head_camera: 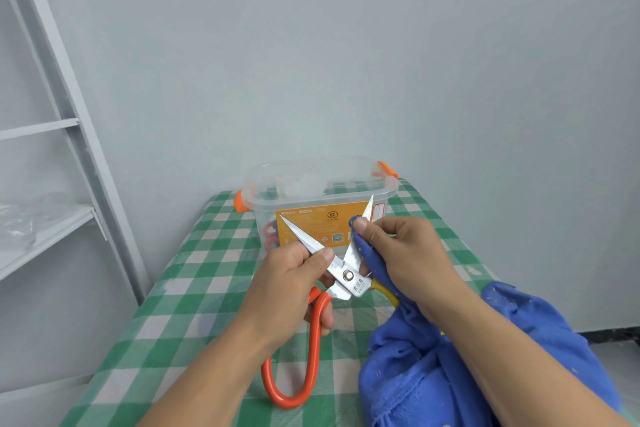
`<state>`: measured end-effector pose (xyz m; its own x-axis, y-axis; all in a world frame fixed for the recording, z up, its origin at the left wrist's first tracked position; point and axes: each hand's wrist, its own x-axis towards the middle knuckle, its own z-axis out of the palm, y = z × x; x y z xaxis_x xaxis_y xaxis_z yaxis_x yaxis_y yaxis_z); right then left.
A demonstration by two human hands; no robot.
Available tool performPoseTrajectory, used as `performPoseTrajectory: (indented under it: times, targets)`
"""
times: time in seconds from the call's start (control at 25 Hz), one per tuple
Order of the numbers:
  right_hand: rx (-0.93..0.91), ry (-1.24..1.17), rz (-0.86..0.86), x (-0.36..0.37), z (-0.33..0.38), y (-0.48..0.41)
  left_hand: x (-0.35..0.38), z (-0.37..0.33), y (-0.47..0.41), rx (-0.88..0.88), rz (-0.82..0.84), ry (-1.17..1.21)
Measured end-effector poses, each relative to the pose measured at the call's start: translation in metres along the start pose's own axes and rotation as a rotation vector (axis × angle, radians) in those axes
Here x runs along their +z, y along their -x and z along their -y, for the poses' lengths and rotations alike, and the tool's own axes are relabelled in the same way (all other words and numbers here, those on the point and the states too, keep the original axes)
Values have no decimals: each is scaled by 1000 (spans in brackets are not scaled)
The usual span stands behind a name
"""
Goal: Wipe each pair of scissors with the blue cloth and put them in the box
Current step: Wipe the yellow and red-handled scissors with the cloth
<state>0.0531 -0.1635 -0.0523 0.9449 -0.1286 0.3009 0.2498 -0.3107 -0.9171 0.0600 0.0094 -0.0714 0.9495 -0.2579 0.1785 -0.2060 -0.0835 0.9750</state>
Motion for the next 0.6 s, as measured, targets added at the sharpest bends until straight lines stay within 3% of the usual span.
performPoseTrajectory:
  times: [0.16, 0.36, 0.6]
  targets:
    - [46, -5, -10, 1, -4, -2, 0, 1, 1, -5, -1, -5]
    - [45, -155, 138, -12, -4, 0, -1, -1, 0, 7, -2, -30]
    - [55, -173, 48, -11, 2, -4, -1, -4, 1, 46, 4, -75]
